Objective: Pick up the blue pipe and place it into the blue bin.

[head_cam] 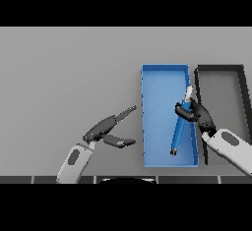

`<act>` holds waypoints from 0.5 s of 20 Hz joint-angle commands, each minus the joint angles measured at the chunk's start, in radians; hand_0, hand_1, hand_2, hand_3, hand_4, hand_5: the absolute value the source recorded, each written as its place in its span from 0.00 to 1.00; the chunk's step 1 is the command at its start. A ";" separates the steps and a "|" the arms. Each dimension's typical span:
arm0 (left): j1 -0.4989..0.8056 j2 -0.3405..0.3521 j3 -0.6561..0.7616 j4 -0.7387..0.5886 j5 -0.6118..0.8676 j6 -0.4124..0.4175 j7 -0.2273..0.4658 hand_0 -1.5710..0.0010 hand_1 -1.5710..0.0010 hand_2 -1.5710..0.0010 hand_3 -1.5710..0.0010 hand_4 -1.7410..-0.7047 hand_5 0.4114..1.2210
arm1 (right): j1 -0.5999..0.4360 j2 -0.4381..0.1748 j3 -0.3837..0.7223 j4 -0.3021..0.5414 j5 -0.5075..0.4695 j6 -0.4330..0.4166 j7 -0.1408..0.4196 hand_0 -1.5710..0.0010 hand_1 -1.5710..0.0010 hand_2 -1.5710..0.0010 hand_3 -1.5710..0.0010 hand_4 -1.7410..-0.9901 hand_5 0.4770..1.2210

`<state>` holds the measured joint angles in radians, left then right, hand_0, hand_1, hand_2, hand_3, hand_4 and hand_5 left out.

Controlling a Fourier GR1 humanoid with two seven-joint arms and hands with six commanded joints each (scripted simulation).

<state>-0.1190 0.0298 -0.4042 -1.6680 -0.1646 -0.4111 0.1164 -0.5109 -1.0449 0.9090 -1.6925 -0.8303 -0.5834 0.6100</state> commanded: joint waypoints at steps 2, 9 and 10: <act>-0.004 -0.001 0.002 -0.001 0.001 0.002 0.000 1.00 1.00 1.00 1.00 0.83 0.02 | -0.019 -0.002 0.043 0.009 -0.003 0.000 0.000 0.97 0.97 0.97 0.98 0.92 0.42; 0.001 0.001 0.003 -0.005 -0.003 0.008 -0.005 1.00 1.00 1.00 1.00 0.82 0.02 | -0.079 -0.022 0.119 0.041 -0.020 0.017 -0.017 0.99 0.99 0.99 1.00 0.96 0.25; -0.007 0.004 0.010 0.005 -0.002 0.006 -0.001 1.00 1.00 1.00 1.00 0.83 0.02 | -0.078 -0.015 0.118 0.046 -0.023 0.023 -0.031 0.99 0.99 0.99 1.00 0.96 0.25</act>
<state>-0.1262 0.0336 -0.3944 -1.6629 -0.1670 -0.4046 0.1171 -0.5891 -1.0600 1.0271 -1.6469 -0.8533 -0.5603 0.5788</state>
